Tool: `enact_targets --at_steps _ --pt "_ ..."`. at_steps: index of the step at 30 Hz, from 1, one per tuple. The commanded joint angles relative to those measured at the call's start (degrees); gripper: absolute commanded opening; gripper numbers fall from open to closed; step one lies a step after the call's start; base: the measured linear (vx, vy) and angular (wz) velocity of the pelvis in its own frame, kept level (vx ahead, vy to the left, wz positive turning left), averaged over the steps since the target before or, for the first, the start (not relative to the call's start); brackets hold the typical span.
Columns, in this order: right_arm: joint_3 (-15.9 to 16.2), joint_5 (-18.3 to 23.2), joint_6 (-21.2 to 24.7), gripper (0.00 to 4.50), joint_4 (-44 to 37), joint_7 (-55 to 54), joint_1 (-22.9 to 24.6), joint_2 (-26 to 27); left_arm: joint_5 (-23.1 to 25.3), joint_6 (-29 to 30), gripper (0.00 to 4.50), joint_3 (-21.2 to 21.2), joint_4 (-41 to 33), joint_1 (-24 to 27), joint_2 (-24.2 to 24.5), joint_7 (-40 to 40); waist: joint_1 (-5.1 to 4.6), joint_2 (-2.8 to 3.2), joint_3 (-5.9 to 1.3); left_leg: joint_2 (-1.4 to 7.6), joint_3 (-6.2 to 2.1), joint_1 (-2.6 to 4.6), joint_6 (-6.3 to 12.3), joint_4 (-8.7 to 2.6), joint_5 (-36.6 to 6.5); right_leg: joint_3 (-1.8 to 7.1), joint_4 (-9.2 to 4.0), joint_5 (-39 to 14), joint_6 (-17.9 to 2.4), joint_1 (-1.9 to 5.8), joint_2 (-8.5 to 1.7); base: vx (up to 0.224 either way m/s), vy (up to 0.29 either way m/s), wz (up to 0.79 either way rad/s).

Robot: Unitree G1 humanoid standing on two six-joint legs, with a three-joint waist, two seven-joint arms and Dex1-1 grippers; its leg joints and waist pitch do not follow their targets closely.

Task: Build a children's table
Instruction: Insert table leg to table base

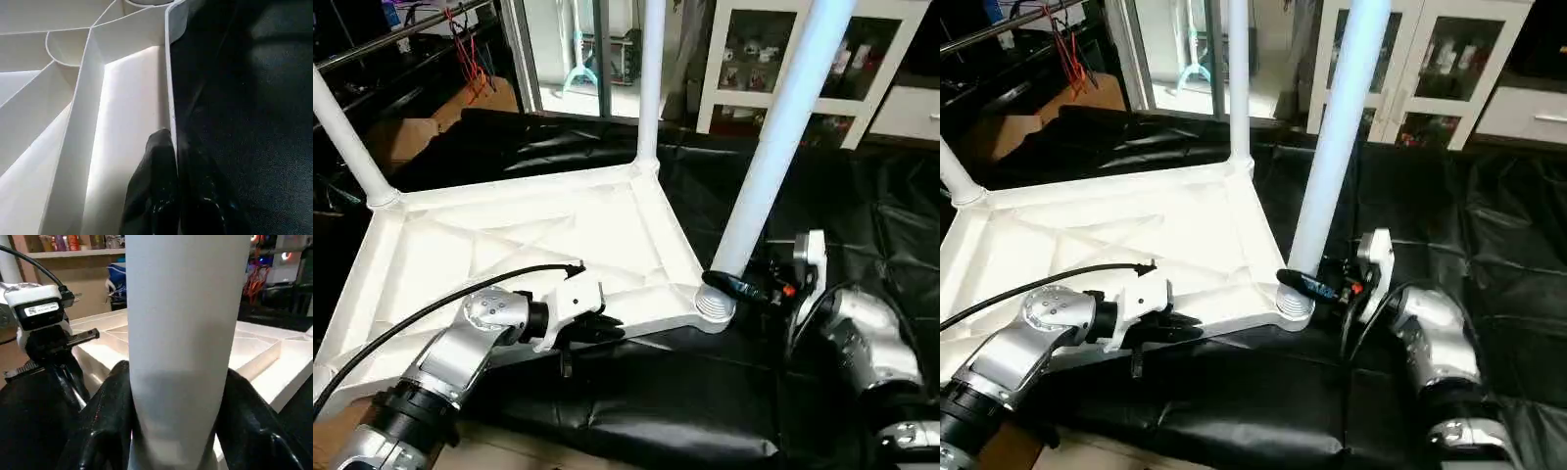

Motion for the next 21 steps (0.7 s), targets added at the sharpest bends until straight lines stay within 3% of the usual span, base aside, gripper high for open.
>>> enact_targets --at_steps 1,5,9,14,17,18,21 --pt "2.1 -7.3 1.0 1.86 7.9 -4.4 4.6 -0.8 -0.5 -2.1 0.0 0.9 -1.2 -1.2 0.2 -0.7 -0.5 0.03 -1.7 3.08 -1.34 0.73 3.7 -5.3 -8.8 3.0 -5.43 -0.6 -15.5 1.52 -5.0 0.0 0.0 0.0" --pt "1.9 -7.5 0.1 1.86 8.3 -4.9 4.8 -0.5 -0.4 -2.0 0.0 0.9 -1.1 -1.2 0.2 -0.7 -0.86 -0.03 -1.1 3.13 -1.45 1.24 1.37 -6.02 -15.5 3.2 -6.36 -9.9 -14.4 1.28 -5.08 0.0 0.0 0.0" --pt "1.4 -7.3 -0.8 1.86 8.4 -7.4 4.4 0.3 -0.5 -1.8 0.0 1.0 -1.1 -1.2 0.1 -0.6 -1.03 -0.16 -0.91 3.11 -1.46 1.55 0.52 -6.38 -17.1 3.43 -6.86 -12.3 -13.9 1.23 -5.18 0.0 0.0 0.0" --pt "-0.2 -7.3 -0.6 1.86 9.9 -14.2 2.9 1.4 -0.6 -0.9 0.0 1.4 -1.2 -1.2 -0.3 0.3 -1.34 -0.35 -1.34 3.01 -1.4 1.15 2.03 -6.58 -11.5 3.38 -6.57 -5.6 -14.4 1.75 -5.09 0.0 0.0 0.0" --pt "-1.9 -7.2 0.1 1.86 11.1 -20.8 1.7 2.6 -0.6 0.5 0.0 2.0 -1.2 -1.5 -1.0 1.9 -1.34 -0.45 -1.34 2.83 -1.3 1.06 2.76 -6.56 -10.0 3.35 -6.69 -4.5 -14.4 1.86 -5.12 0.0 0.0 0.0" --pt "-2.9 -7.9 0.4 1.86 11.8 -27.4 0.8 3.7 -0.3 2.6 0.0 2.6 -1.3 -2.2 -2.0 4.3 -1.37 -0.41 -1.29 2.82 -1.22 1.12 2.88 -6.59 -9.4 3.36 -6.83 -5.5 -14.2 1.76 -5.11 0.0 0.0 0.0" --pt "-4.1 -8.7 1.2 1.86 12.3 -36.7 0.0 5.7 1.6 6.5 0.0 3.1 -1.4 -3.4 -4.0 9.6 -1.57 -0.41 -1.23 2.92 -1.23 1.41 1.37 -6.84 -9.2 3.42 -6.93 -6.7 -13.8 1.67 -5.07 0.0 0.0 0.0"
